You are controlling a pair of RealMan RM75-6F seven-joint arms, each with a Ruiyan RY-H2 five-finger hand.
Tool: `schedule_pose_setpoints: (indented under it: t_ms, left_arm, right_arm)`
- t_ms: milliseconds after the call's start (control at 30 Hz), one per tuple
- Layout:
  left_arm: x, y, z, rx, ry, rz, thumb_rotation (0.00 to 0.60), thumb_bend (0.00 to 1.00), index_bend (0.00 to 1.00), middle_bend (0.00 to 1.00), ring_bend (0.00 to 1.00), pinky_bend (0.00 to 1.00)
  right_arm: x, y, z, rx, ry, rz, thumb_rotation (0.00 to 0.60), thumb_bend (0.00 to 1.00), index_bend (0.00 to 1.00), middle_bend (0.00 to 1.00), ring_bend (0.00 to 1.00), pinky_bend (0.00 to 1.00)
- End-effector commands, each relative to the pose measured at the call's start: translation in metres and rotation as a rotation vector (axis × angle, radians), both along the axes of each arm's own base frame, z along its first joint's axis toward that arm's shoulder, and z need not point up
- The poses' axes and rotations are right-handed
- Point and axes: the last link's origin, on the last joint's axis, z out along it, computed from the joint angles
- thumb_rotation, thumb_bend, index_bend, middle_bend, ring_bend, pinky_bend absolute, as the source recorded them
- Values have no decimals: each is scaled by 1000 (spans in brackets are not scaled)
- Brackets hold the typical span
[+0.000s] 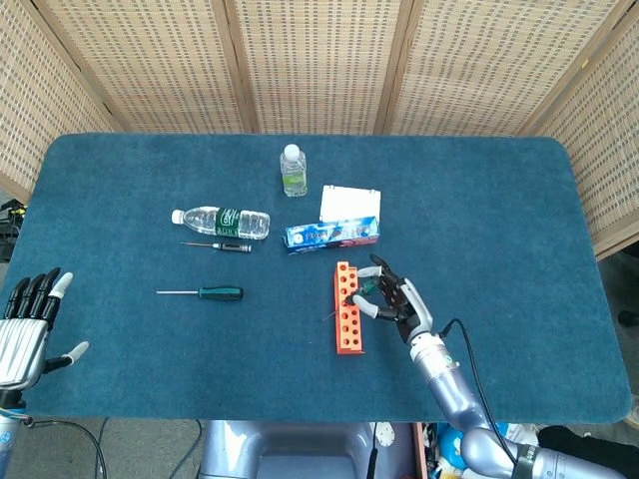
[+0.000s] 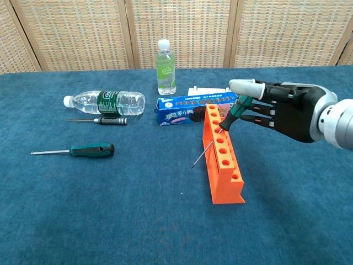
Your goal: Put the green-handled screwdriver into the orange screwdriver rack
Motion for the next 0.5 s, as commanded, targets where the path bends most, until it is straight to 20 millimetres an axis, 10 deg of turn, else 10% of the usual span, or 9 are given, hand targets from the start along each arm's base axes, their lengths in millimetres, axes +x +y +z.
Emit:
schedule_pose_setpoints:
  t_ms: [33, 500]
  left_arm:
    - [0, 0, 0, 0, 0, 0, 600, 0, 0, 0, 0, 0]
    - [2, -1, 0, 1, -3, -8, 600, 0, 0, 0, 0, 0]
  right_arm:
    - [-2, 1, 2, 0, -6, 2, 600, 225, 380, 0, 0, 0]
    - [-4, 11, 9, 2, -33, 25, 600, 225, 380, 52, 0, 0]
